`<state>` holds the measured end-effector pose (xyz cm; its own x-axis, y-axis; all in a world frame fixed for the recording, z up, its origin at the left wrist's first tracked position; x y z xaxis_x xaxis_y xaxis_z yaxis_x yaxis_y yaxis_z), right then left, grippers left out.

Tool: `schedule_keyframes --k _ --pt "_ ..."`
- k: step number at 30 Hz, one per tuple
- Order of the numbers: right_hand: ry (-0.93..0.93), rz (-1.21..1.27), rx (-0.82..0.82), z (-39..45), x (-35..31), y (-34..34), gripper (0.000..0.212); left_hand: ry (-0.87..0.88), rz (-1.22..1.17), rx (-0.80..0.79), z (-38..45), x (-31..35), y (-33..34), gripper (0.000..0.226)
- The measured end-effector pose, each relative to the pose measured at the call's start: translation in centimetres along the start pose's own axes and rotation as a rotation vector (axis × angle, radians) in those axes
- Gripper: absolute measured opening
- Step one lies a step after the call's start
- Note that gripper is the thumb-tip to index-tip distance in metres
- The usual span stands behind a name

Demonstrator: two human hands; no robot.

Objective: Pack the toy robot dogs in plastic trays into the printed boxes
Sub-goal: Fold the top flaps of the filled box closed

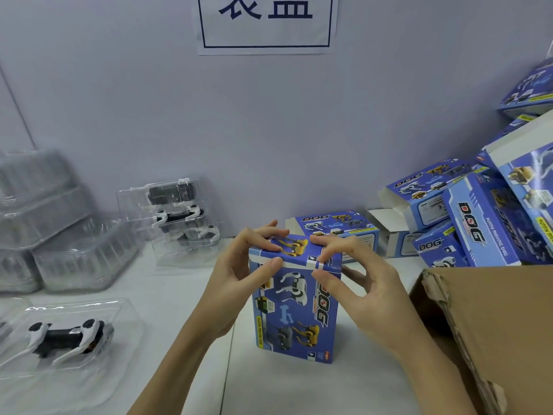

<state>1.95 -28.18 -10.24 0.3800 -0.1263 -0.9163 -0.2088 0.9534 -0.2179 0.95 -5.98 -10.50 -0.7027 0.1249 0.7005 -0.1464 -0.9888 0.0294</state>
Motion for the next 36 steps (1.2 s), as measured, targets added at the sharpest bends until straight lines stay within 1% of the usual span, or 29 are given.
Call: schedule_keyframes --k 3,5,10,12,14,15,17,18,20,22,23,26,27,29,31,33,35,36 --pt "-0.053 -0.115 0.006 0.0 0.1 0.2 0.026 0.018 -0.041 0.007 -0.1 -0.3 0.1 0.015" --pt "-0.051 -0.133 0.015 0.1 0.2 0.3 0.029 0.041 -0.06 0.022 -0.2 -0.5 0.2 0.011" --pt "-0.065 -0.147 0.054 0.1 0.6 1.0 0.028 0.057 -0.197 0.115 -0.3 -1.2 0.3 0.016" --pt "-0.073 -0.182 0.068 0.2 0.7 1.3 0.03 0.074 -0.179 0.101 -0.3 -1.3 0.2 0.012" --pt "-0.094 -0.232 0.081 0.1 0.7 1.3 0.031 0.103 -0.088 0.055 -0.3 -1.3 -0.2 0.014" --pt "-0.099 -0.234 0.079 0.1 0.6 1.4 0.032 0.117 -0.052 0.033 -0.3 -1.3 -0.4 0.015" --pt "-0.066 -0.192 0.072 0.0 0.4 1.6 0.033 0.12 -0.055 0.011 -0.2 -1.1 -0.7 0.008" --pt "-0.06 -0.192 0.105 -0.1 0.2 1.7 0.034 0.109 -0.08 0.005 -0.2 -1.0 -0.8 0.008" --pt "-0.073 -0.185 0.187 -0.1 0.0 1.9 0.032 0.068 -0.129 -0.001 -0.1 -1.0 -1.0 0.017" --pt "-0.082 -0.155 0.194 -0.3 -0.5 2.3 0.027 0.038 -0.124 0.027 -0.1 -1.3 -1.2 0.023" --pt "-0.099 -0.197 0.202 -0.3 -0.8 2.6 0.026 0.025 -0.121 0.04 -0.1 -1.5 -1.3 0.028" --pt "-0.229 -0.564 0.324 -0.4 -1.7 3.1 0.018 -0.037 -0.124 0.045 -0.4 -2.1 -1.6 0.04" --pt "-0.259 -0.649 0.338 -0.1 -2.2 3.2 0.017 -0.056 -0.109 0.039 -0.5 -2.2 -1.7 0.042" --pt "-0.228 -0.706 0.287 0.3 -3.4 3.4 0.022 -0.109 -0.085 0.03 -0.6 -2.3 -1.9 0.045" --pt "-0.149 -0.69 0.158 0.8 -4.7 3.7 0.028 -0.128 -0.042 0.006 -0.6 -2.4 -2.0 0.045" --pt "-0.073 -0.719 0.024 1.5 -5.6 3.8 0.03 -0.115 0.029 -0.026 -0.8 -2.6 -2.0 0.047" --pt "-0.031 -0.752 -0.035 2.1 -6.0 3.8 0.032 -0.105 0.088 -0.071 -0.9 -2.7 -2.0 0.051" --pt "-0.021 -0.741 -0.041 2.4 -6.1 3.7 0.032 -0.111 0.111 -0.092 -0.9 -2.7 -2.1 0.056"
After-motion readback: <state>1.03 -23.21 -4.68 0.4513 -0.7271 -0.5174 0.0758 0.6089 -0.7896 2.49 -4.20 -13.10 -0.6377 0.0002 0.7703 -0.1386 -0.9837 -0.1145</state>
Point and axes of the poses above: each hand's wrist, its own z-axis towards the middle knuckle, its own y-axis out of the palm, x = y × z, the point moved 1 cm from there along z, towards the middle knuckle, and after that the axes turned 15 degrees about y, right-handed, at the moved point
